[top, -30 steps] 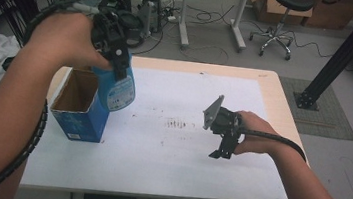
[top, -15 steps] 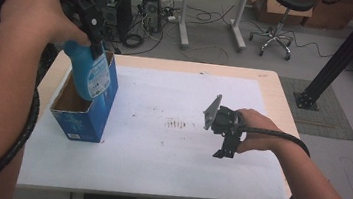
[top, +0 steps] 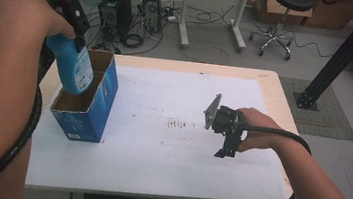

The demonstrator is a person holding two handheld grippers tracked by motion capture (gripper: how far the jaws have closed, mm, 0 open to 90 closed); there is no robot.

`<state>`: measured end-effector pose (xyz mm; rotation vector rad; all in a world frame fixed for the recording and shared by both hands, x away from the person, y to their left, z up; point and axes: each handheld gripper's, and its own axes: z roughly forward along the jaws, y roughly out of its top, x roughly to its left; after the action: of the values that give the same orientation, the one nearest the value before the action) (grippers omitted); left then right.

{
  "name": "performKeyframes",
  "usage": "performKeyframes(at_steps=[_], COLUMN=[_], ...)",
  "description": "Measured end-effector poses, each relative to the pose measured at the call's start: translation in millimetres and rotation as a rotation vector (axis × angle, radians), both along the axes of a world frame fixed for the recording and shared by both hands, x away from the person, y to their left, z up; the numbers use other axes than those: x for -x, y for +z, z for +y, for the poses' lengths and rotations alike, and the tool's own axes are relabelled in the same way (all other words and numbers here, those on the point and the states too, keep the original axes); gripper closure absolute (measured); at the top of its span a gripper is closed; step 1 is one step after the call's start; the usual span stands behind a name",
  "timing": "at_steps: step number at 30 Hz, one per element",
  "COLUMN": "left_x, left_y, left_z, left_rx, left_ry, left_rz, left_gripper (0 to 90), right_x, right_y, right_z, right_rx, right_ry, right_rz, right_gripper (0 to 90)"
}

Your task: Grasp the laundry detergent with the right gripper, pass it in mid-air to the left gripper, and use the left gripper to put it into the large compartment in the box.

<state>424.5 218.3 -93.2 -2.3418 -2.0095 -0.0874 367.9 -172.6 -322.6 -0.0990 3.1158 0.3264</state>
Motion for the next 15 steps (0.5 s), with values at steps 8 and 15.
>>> performKeyframes(at_steps=[8, 15], left_x=[-4.5, -9.0], left_y=[-15.9, -36.7], left_z=[10.7, 13.4], left_rx=[0.003, 0.004], left_ry=[0.031, 0.044], left_rz=[0.009, 0.018], left_gripper=[38.0, 37.9], right_x=[-1.8, -2.0], right_y=[-1.2, 0.0], right_z=[0.2, -0.7], right_rx=[0.007, 0.006], right_ry=[0.001, -0.003], right_rz=[0.002, -0.005], right_gripper=[0.0, 0.0])
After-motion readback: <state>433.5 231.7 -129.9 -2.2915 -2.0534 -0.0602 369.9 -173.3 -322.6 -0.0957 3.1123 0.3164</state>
